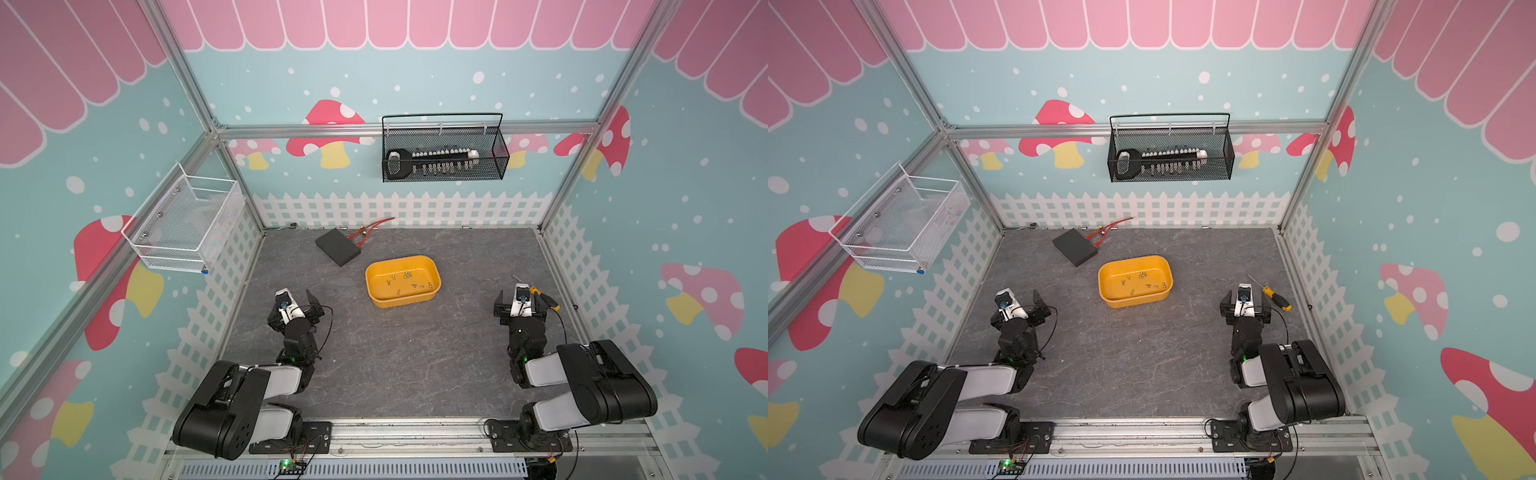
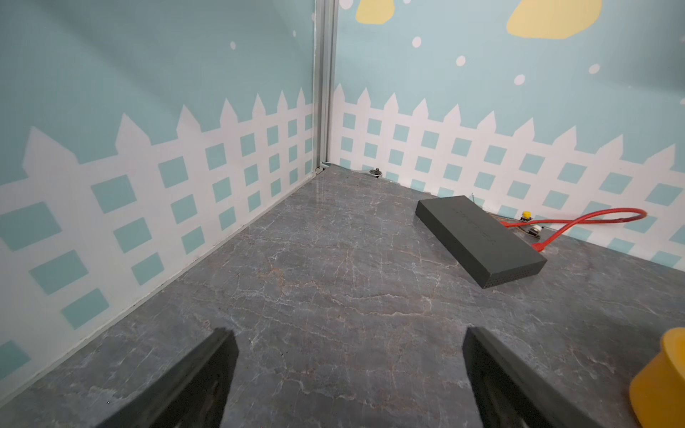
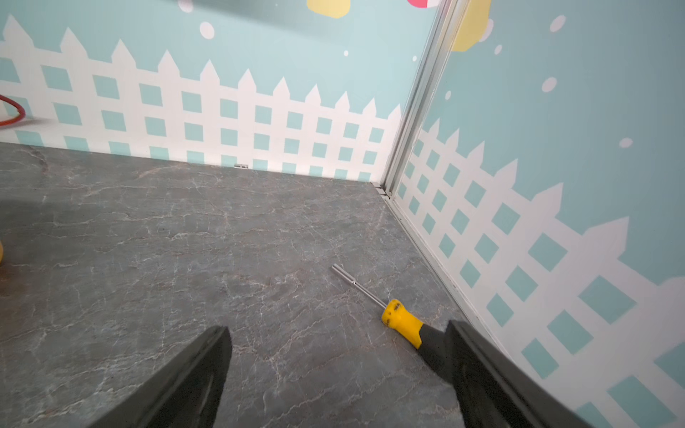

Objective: Put the screws on the desktop into the storage box
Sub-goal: Reset both arms

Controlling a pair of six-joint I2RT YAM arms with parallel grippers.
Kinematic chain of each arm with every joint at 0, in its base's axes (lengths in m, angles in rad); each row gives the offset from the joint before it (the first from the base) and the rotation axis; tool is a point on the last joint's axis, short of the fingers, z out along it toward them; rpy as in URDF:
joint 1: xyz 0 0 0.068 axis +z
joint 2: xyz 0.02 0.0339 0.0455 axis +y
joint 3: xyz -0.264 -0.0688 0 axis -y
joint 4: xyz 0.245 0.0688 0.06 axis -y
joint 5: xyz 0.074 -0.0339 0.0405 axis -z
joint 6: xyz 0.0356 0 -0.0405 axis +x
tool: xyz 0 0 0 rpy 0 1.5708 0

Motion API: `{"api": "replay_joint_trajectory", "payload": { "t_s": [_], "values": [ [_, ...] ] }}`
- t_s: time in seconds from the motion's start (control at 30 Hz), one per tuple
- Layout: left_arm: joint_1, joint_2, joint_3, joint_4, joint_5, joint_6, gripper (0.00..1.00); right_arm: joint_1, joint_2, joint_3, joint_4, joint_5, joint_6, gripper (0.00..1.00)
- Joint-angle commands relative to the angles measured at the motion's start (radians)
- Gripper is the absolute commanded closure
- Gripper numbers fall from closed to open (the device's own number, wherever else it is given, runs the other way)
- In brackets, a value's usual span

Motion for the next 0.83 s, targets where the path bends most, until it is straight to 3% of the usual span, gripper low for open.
{"api": "replay_joint_trajectory", "payload": {
  "t_s": [0.0, 0.03, 0.07, 0.13, 0.17, 0.2, 0.23, 0.3, 0.33, 0.4, 0.47, 0.5, 0.57, 0.8],
  "values": [
    [0.055, 0.083, 0.006, 0.232, 0.2, 0.042, 0.01, -0.036, -0.003, 0.067, -0.088, -0.193, 0.014, 0.01],
    [0.057, 0.078, 0.032, 0.147, 0.276, 0.048, 0.01, -0.047, 0.03, 0.059, -0.014, -0.212, 0.01, 0.01],
    [0.057, 0.107, 0.052, 0.146, 0.318, 0.066, 0.01, -0.048, 0.009, 0.066, -0.082, -0.212, 0.017, 0.01],
    [0.05, 0.201, 0.046, 0.276, 0.313, 0.11, 0.01, -0.049, 0.024, 0.055, -0.016, -0.211, 0.011, 0.01],
    [0.062, 0.144, 0.073, 0.136, 0.345, 0.069, 0.01, -0.048, 0.012, 0.062, -0.065, -0.209, 0.016, 0.01],
    [0.078, 0.158, 0.072, 0.141, 0.374, 0.061, 0.01, -0.05, 0.0, 0.071, -0.095, -0.214, 0.019, 0.01],
    [0.083, 0.188, 0.06, 0.232, 0.363, 0.077, 0.01, -0.05, 0.018, 0.062, -0.041, -0.215, 0.015, 0.01],
    [0.087, 0.149, 0.076, 0.125, 0.379, 0.052, 0.01, -0.05, 0.004, 0.069, -0.087, -0.213, 0.018, 0.01],
    [0.086, 0.182, 0.06, 0.217, 0.368, 0.071, 0.01, -0.05, 0.008, 0.063, -0.06, -0.211, 0.015, 0.01],
    [0.086, 0.147, 0.077, 0.12, 0.375, 0.051, 0.01, -0.041, 0.013, 0.053, -0.037, -0.199, 0.006, 0.01],
    [0.083, 0.167, 0.062, 0.194, 0.367, 0.066, 0.01, -0.041, 0.01, 0.058, -0.051, -0.217, 0.0, 0.01],
    [0.083, 0.148, 0.071, 0.136, 0.371, 0.055, 0.01, -0.04, 0.012, 0.057, -0.046, -0.216, -0.001, 0.01],
    [0.078, 0.174, 0.058, 0.208, 0.359, 0.072, 0.01, -0.04, 0.012, 0.058, -0.052, -0.216, 0.0, 0.01],
    [0.071, 0.165, 0.064, 0.18, 0.353, 0.068, 0.01, -0.04, 0.01, 0.056, -0.05, -0.216, 0.0, 0.01]
  ]
}}
